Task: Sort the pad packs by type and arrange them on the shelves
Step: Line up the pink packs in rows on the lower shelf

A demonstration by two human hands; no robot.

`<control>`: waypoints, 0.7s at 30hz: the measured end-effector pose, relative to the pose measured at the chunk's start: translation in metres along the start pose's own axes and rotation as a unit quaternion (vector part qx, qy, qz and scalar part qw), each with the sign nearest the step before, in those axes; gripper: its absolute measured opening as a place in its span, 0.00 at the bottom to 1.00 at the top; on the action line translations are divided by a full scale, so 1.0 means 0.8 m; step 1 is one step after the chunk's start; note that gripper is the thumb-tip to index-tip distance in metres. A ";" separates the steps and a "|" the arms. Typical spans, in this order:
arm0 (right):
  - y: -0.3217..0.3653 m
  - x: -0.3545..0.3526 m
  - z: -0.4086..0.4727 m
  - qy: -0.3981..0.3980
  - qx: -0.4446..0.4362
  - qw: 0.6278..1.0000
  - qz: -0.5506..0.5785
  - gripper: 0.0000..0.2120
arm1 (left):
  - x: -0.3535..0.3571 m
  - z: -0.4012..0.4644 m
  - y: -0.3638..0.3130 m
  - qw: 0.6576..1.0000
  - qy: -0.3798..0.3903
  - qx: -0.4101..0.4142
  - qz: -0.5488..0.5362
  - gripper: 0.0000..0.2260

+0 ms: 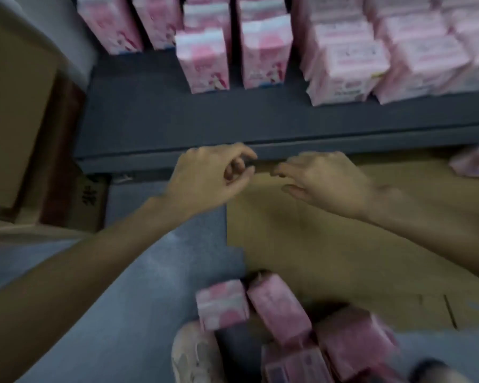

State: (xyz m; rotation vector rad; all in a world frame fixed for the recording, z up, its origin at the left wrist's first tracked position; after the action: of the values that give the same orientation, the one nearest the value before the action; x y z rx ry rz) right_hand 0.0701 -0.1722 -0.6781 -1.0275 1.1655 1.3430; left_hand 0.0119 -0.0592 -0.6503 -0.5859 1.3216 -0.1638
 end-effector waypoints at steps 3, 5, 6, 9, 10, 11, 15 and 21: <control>0.027 0.025 -0.113 0.064 0.008 0.998 0.016 0.13 | 0.082 -0.047 -0.039 0.991 0.131 0.026 0.025 0.18; 0.041 0.048 -0.178 0.103 0.022 0.994 0.020 0.14 | 0.140 -0.078 -0.059 0.970 0.232 0.035 0.066 0.18; 0.046 0.060 -0.199 0.123 0.027 0.992 0.028 0.15 | 0.163 -0.092 -0.062 0.956 0.276 0.039 0.096 0.19; 0.075 0.100 -0.254 0.191 0.010 0.979 0.077 0.22 | 0.219 -0.144 -0.073 0.909 0.387 0.086 0.131 0.30; 0.086 0.112 -0.269 0.225 0.003 0.970 0.097 0.25 | 0.235 -0.162 -0.074 0.890 0.421 0.103 0.142 0.34; 0.095 0.124 -0.283 0.259 0.003 0.960 0.112 0.28 | 0.249 -0.179 -0.069 0.868 0.452 0.116 0.167 0.37; 0.120 0.169 -0.336 0.375 0.061 0.903 0.201 0.40 | 0.282 -0.227 -0.045 0.826 0.485 0.154 0.244 0.42; 0.133 0.175 -0.325 0.362 0.051 0.897 0.248 0.34 | 0.272 -0.208 -0.045 0.877 0.435 0.128 0.157 0.31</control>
State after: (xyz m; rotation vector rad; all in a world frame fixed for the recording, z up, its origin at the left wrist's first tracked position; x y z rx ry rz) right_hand -0.0552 -0.4053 -0.8467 -1.2473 2.1510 1.2795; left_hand -0.0810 -0.2358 -0.8416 -0.0292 2.2049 -0.3524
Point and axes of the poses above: each hand's wrist, its own z-axis towards the middle knuckle, its own x-axis out of the palm, y = z × x, the point moved 9 cm from there along z, towards the middle knuckle, and after that the axes turned 13 degrees about -x, right-handed, at the moved point
